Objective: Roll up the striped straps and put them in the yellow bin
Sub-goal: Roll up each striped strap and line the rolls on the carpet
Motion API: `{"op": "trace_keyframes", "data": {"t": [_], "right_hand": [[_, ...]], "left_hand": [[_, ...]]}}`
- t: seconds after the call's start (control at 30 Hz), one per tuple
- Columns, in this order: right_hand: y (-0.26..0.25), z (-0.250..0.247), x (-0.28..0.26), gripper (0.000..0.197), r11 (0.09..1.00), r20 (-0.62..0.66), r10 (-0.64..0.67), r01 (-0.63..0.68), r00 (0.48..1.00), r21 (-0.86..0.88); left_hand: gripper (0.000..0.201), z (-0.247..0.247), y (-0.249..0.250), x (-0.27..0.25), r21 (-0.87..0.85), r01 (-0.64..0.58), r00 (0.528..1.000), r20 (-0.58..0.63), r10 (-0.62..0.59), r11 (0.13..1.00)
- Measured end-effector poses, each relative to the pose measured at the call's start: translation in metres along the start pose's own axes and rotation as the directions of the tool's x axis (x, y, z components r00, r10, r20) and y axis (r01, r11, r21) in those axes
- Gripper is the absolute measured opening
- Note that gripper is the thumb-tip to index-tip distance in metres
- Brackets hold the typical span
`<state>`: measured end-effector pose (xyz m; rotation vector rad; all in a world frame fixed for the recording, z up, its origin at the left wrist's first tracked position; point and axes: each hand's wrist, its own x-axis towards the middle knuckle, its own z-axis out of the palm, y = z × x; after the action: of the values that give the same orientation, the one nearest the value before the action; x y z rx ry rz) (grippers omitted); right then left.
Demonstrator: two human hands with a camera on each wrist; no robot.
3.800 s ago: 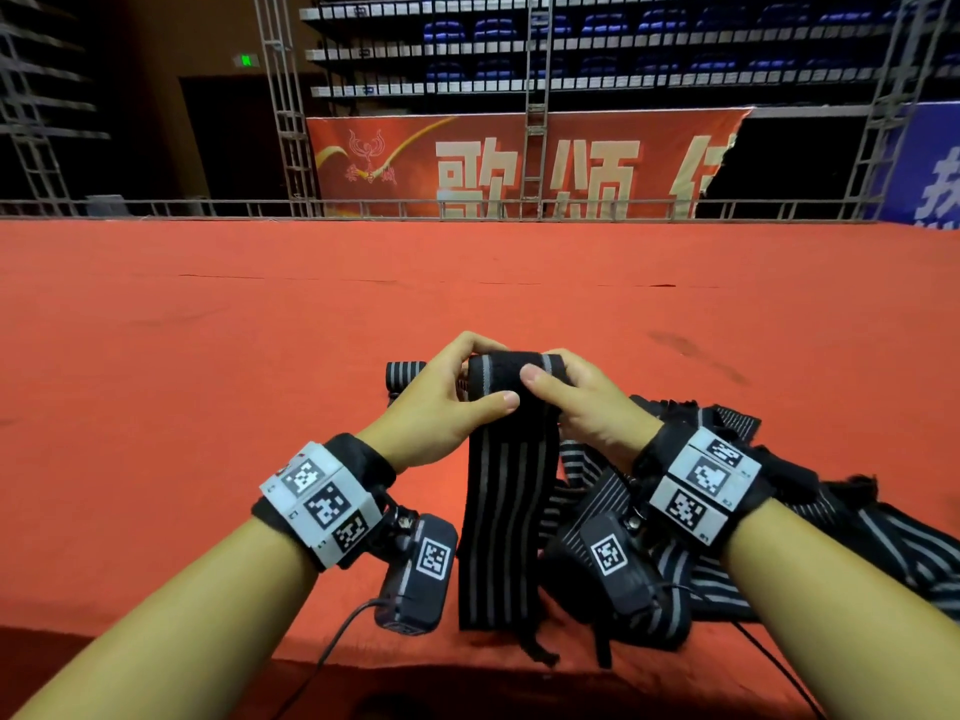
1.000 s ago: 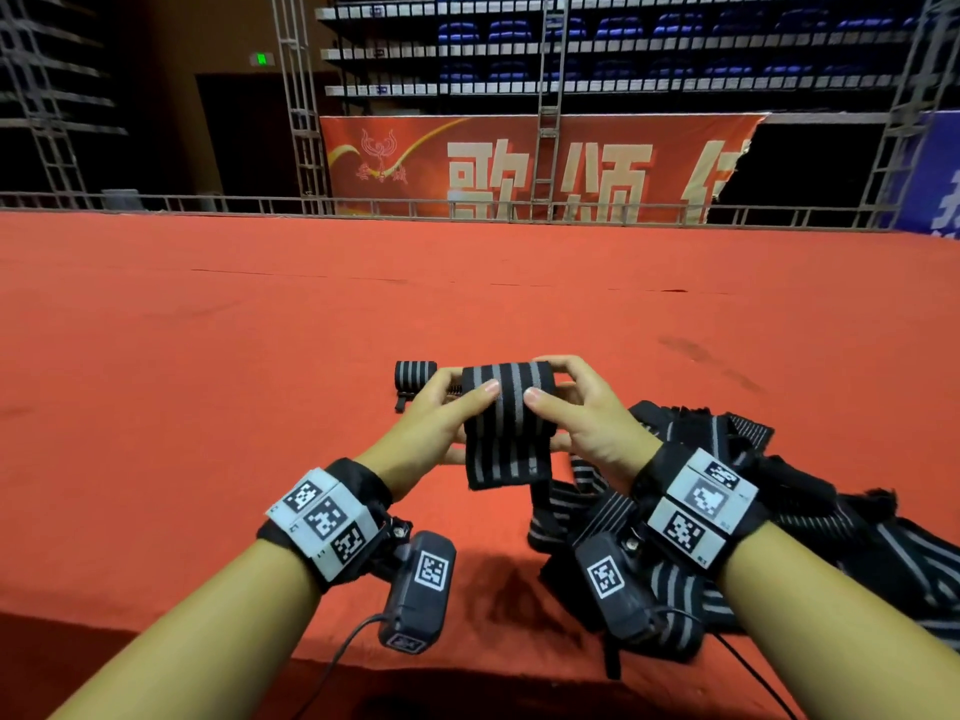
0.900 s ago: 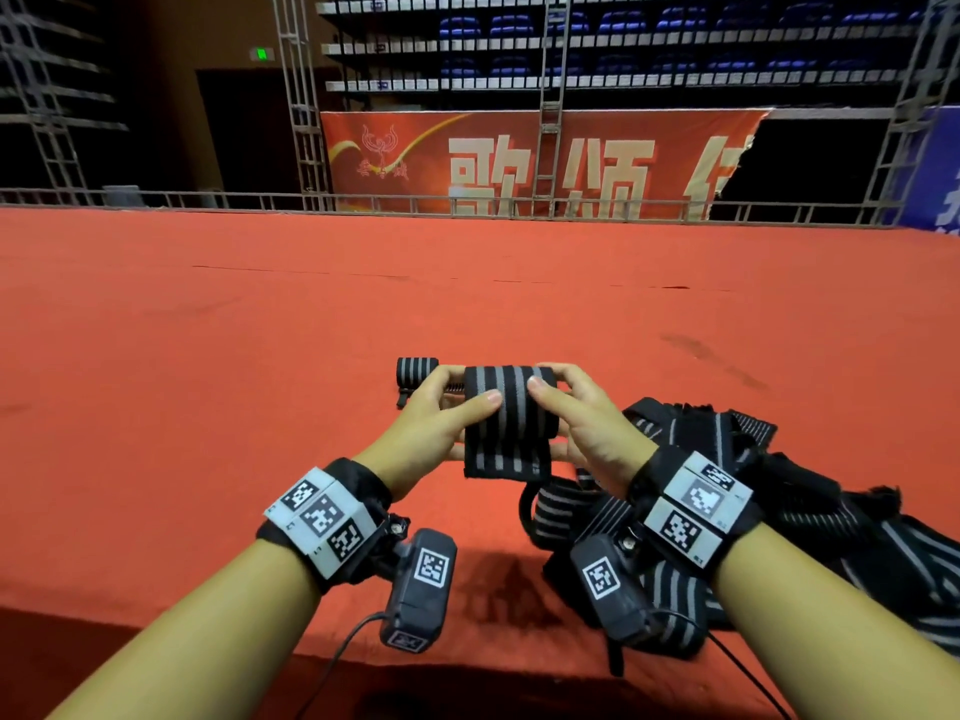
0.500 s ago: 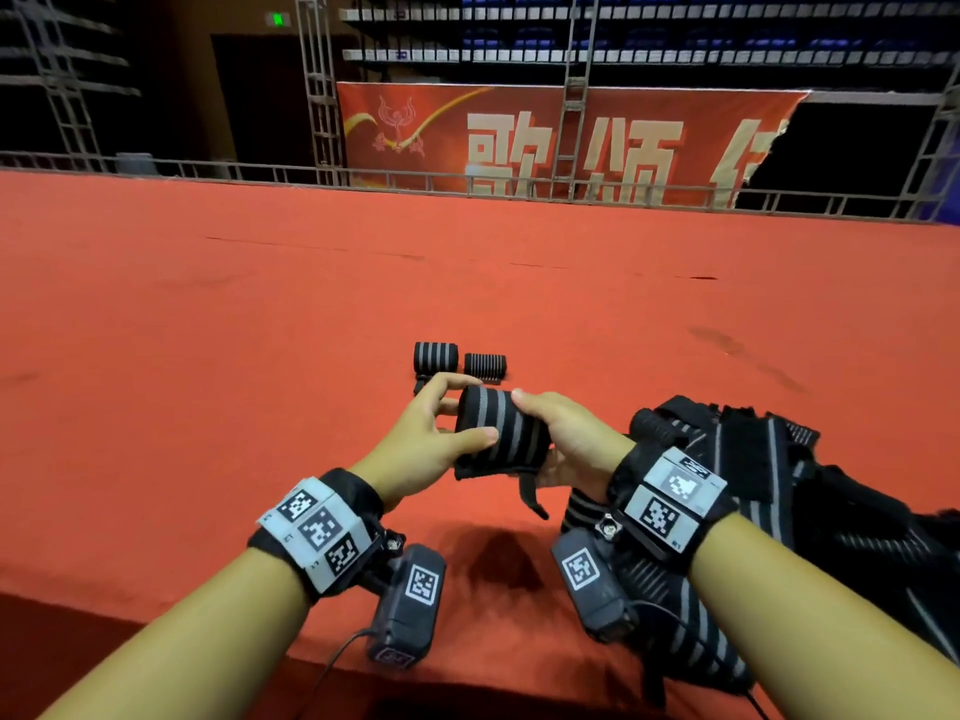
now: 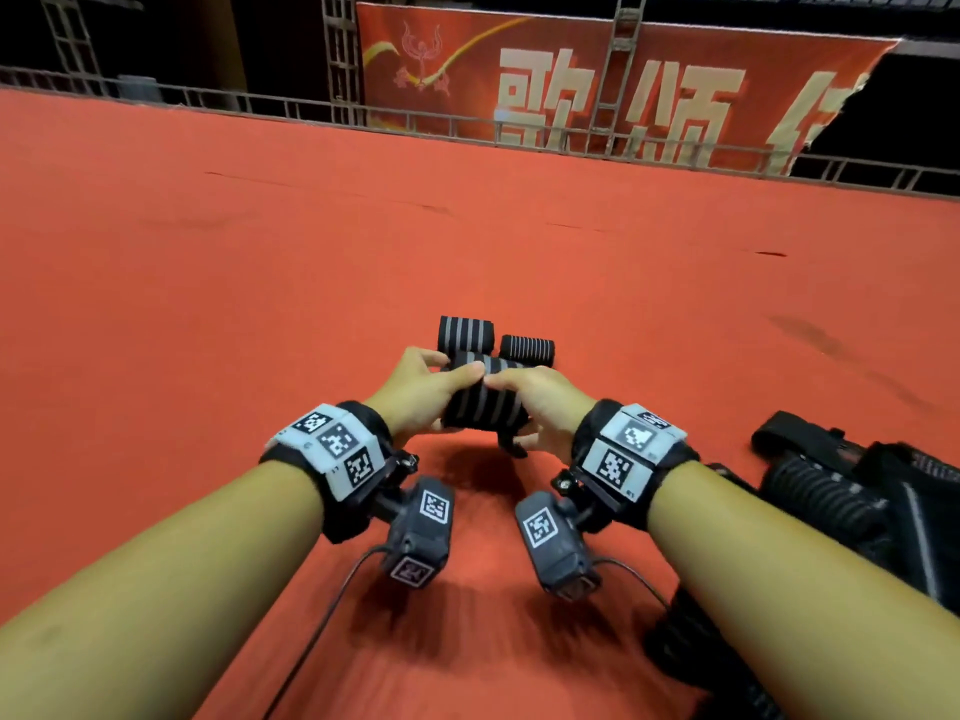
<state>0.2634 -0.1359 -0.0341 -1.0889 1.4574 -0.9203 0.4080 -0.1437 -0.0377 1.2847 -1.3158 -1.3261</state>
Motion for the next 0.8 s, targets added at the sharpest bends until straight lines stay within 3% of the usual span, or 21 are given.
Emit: {"op": "trace_keyframes", "data": {"t": [0.03,0.13,0.27,0.33,0.47,0.8], "right_hand": [[0.0,0.002,0.015,0.036,0.999,-0.013,0.024,-0.024,1.0,-0.026],[0.004,0.009,0.059,0.026,0.987,-0.065,0.076,-0.084,0.995,-0.134],[0.01,0.014,0.11,0.048,0.948,-0.111,0.061,-0.092,0.992,-0.305],[0.009,0.018,0.123,0.052,0.94,-0.122,0.049,-0.087,0.991,-0.329],[0.003,0.019,0.144,0.038,0.953,-0.156,0.031,-0.076,0.987,-0.295],[0.006,0.022,0.167,0.054,0.942,-0.19,-0.029,-0.037,0.981,-0.335]], "left_hand": [[0.02,-0.002,-0.004,0.016,0.049,0.0,1.0,0.002,0.0,0.999],[0.036,-0.006,-0.024,0.063,0.28,-0.006,1.0,0.005,0.005,0.96],[0.047,-0.01,-0.044,0.099,0.622,-0.016,0.996,-0.058,0.066,0.783],[0.045,-0.012,-0.045,0.11,0.628,-0.032,0.988,-0.098,0.119,0.778],[0.029,-0.016,-0.045,0.13,0.598,-0.038,0.973,-0.16,0.166,0.8],[0.038,-0.016,-0.053,0.159,0.542,-0.039,0.963,-0.205,0.177,0.839]]}}
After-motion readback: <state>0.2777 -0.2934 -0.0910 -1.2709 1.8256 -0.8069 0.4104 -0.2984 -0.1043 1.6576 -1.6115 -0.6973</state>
